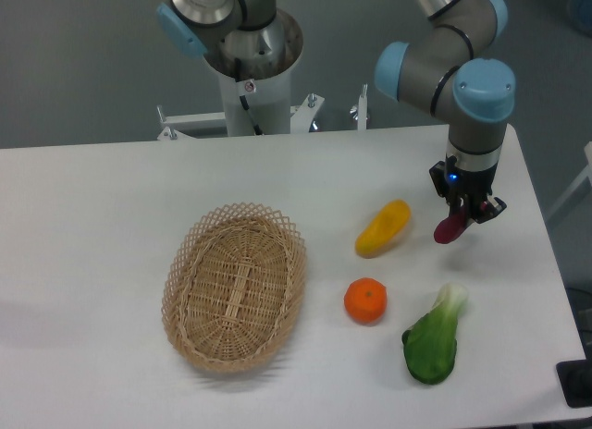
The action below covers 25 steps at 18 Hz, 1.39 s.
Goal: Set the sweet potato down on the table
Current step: 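Lower the held sweet potato onto the table beside the yellow pepper, then open the gripper to release the sweet potato and lift away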
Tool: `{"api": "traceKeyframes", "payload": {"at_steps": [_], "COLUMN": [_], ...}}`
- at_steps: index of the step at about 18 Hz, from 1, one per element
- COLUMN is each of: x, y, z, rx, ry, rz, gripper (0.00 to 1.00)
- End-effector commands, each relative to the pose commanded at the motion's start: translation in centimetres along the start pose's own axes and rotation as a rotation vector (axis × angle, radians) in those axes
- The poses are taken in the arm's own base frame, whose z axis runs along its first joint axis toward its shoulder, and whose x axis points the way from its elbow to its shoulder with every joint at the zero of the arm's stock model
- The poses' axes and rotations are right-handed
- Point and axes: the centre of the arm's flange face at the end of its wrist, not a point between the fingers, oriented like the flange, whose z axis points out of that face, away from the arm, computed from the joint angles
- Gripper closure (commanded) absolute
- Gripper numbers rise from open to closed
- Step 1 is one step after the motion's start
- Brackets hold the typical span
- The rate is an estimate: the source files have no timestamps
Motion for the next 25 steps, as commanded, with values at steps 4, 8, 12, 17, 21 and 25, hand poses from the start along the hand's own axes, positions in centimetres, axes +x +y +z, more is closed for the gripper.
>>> {"api": "traceKeyframes", "payload": {"at_steps": [4,8,12,17,21,25], "x": [0.7,1.0,1.2,1.5,1.2,0.0], "y": [-0.2,-0.3,-0.4,-0.4,-0.4,-0.2], "z": [1.6,1.9,2.2,2.3,1.9,-0.1], "rx": [0.006,0.009,0.010,0.011,0.007,0.006], "ry": [0.030,0.039,0.045,0.051,0.021,-0.024], "rz": [-0.012,-0.015,-0.015,-0.016,-0.017,-0.067], "gripper": [0.71,0.70,0.66,0.34,0.00,0.00]}}
